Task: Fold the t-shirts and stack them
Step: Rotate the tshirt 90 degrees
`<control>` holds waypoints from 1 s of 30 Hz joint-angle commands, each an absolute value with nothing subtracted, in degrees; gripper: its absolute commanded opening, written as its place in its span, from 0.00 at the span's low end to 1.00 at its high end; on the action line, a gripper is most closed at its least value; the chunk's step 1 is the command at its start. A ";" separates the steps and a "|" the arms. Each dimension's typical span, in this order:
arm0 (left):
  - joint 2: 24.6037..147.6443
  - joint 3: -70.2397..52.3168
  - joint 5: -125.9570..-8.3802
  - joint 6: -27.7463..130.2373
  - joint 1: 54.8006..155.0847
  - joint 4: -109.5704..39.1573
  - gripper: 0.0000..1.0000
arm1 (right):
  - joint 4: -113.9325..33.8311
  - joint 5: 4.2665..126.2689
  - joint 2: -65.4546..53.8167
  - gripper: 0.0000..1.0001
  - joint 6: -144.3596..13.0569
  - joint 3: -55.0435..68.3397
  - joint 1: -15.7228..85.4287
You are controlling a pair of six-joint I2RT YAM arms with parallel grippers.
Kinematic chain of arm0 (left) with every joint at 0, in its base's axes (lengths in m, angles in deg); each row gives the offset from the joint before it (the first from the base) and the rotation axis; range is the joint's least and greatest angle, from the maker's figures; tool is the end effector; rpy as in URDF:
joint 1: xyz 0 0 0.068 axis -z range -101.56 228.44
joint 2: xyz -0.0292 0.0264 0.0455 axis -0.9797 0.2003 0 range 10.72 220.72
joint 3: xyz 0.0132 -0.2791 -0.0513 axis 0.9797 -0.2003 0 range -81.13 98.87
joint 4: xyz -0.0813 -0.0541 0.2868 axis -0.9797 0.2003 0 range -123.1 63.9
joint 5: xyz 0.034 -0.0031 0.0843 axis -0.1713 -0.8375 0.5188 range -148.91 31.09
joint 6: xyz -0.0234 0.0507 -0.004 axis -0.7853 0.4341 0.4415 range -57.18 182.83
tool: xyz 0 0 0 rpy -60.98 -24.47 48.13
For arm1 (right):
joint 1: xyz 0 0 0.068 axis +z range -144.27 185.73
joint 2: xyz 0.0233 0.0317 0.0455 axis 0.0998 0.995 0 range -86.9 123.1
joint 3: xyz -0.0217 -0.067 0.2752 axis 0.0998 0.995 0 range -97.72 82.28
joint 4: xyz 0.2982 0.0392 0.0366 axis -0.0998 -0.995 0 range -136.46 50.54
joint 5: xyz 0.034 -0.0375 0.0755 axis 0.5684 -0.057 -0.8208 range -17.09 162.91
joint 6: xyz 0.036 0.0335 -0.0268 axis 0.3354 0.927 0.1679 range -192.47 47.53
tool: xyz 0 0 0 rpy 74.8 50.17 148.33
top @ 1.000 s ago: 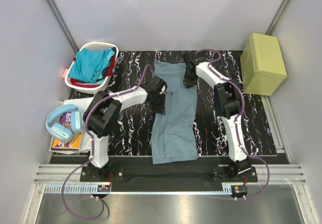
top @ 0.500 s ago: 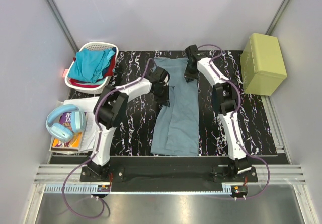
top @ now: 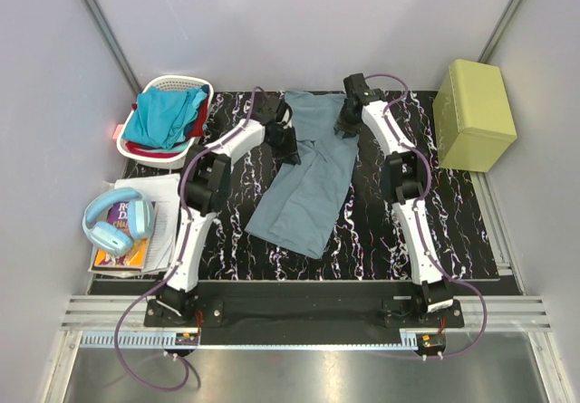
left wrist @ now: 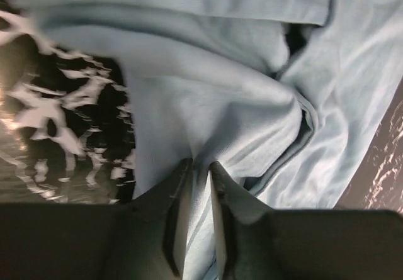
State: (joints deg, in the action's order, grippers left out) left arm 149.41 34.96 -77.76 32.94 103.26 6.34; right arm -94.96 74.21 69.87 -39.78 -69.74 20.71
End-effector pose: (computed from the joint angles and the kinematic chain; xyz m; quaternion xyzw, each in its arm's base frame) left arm 0.5109 -0.2500 0.1422 -0.0028 0.9581 -0.2507 0.1387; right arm 0.6011 0.1598 0.1604 0.1516 0.9545 0.0937 0.2392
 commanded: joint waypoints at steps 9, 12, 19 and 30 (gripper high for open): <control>125.88 19.52 -63.07 35.14 107.09 6.80 0.63 | -91.93 78.97 50.14 0.85 -42.93 -54.23 23.74; 115.95 10.30 -59.10 33.91 108.24 4.88 0.84 | -91.58 80.46 42.32 0.88 -43.20 -45.37 25.85; 97.92 -9.91 -53.46 31.54 110.43 1.80 0.99 | -83.07 80.72 18.98 0.86 -41.79 -15.93 33.22; 85.95 -30.06 -54.79 31.10 112.02 -2.61 0.89 | -82.42 85.99 -4.97 0.71 -28.35 16.96 47.11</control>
State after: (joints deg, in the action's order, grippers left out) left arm 86.46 -30.13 -56.75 30.66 112.00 -0.02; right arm -82.66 82.03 0.54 -34.93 12.09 42.41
